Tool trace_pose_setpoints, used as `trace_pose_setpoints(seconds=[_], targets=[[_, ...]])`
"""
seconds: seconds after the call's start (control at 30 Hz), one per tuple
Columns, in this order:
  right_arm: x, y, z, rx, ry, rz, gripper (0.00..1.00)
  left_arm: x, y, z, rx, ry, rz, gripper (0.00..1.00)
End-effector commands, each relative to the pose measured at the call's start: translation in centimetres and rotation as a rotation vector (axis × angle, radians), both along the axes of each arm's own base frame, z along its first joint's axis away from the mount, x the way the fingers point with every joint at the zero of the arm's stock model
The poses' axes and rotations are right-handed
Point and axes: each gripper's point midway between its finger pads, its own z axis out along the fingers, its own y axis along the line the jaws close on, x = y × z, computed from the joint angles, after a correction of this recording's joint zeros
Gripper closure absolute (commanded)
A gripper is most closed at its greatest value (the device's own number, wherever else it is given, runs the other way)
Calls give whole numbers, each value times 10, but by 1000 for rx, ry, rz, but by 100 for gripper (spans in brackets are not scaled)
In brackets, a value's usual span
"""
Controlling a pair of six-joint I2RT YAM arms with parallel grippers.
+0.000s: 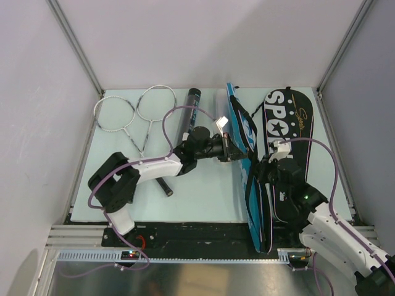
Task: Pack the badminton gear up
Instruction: Zip the racket bag at the center of the board.
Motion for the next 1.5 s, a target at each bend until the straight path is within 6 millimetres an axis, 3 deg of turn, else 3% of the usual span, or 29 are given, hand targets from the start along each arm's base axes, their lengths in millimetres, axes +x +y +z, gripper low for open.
trace_pose_setpoints(seconds=[0.0, 0.27, 0.53, 0.7, 0.83, 1.17, 1.27, 1.33, 1.47], targets=[[29, 1, 97, 180, -285, -73, 89, -32, -5, 1, 15, -30, -94, 100], [3, -20, 90, 165, -214, -110, 61, -18, -7, 2, 35, -60, -60, 100], [-3, -20, 90, 170, -201, -101, 53, -9, -5, 8, 43, -83, -37, 100], [8, -8, 100, 199, -218, -74, 53, -10, -4, 7, 52, -84, -32, 100], [24, -1, 107, 187, -251, -77, 46, -8, -3, 7, 53, -87, -24, 100], [74, 17, 88, 52, -244, -75, 33, -6, -1, 12, 51, -107, -9, 100], [84, 21, 81, 14, -230, -69, 33, -6, -1, 13, 52, -111, -7, 100], [92, 21, 75, -8, -222, -83, 40, -5, -1, 13, 51, -113, -5, 100], [107, 20, 71, -23, -217, -115, 70, -6, 0, 11, 56, -112, 2, 100]])
